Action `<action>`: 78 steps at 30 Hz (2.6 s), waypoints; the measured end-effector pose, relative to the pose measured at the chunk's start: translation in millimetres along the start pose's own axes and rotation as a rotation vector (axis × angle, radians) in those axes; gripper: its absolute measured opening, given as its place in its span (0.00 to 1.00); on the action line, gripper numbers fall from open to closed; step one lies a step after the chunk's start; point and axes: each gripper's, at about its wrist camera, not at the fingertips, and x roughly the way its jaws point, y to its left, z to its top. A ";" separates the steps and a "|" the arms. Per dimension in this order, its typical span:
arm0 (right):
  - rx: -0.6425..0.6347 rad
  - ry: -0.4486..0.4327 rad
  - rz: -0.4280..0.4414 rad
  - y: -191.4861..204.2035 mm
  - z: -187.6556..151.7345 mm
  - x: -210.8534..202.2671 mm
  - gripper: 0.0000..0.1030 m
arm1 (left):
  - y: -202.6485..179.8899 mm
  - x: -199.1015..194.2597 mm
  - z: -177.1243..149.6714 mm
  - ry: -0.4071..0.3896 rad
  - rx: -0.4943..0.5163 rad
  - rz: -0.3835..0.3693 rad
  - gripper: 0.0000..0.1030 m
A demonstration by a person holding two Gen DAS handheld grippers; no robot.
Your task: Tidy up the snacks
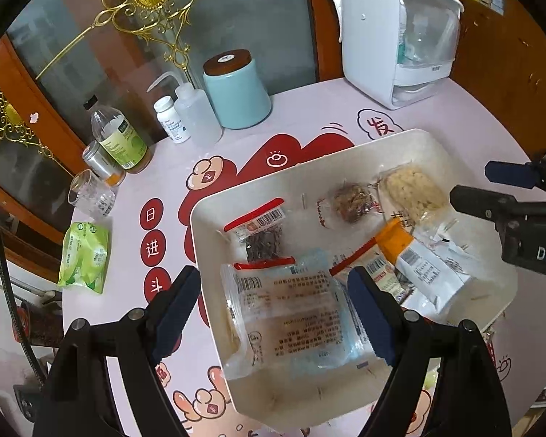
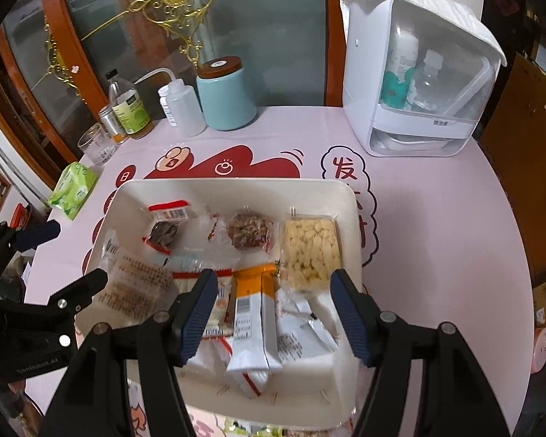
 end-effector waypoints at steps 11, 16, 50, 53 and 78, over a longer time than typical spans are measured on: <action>0.010 -0.016 0.032 -26.2 -61.8 -44.1 0.63 | -29.1 -45.1 -37.7 -0.056 0.033 -0.032 0.80; 0.007 -0.022 0.018 -39.5 -87.4 -57.4 0.63 | -50.0 -64.3 -60.5 -0.085 0.045 -0.072 0.80; 0.126 0.107 0.126 -66.9 -174.3 53.0 0.49 | -162.3 25.4 -144.5 -0.063 0.111 -0.182 0.72; 0.139 0.111 0.131 -70.6 -175.4 51.0 0.40 | -162.6 37.4 -144.9 -0.050 0.109 -0.184 0.68; 0.264 0.087 0.170 -87.9 -209.9 30.8 0.35 | -175.4 51.6 -137.7 -0.043 0.070 -0.207 0.56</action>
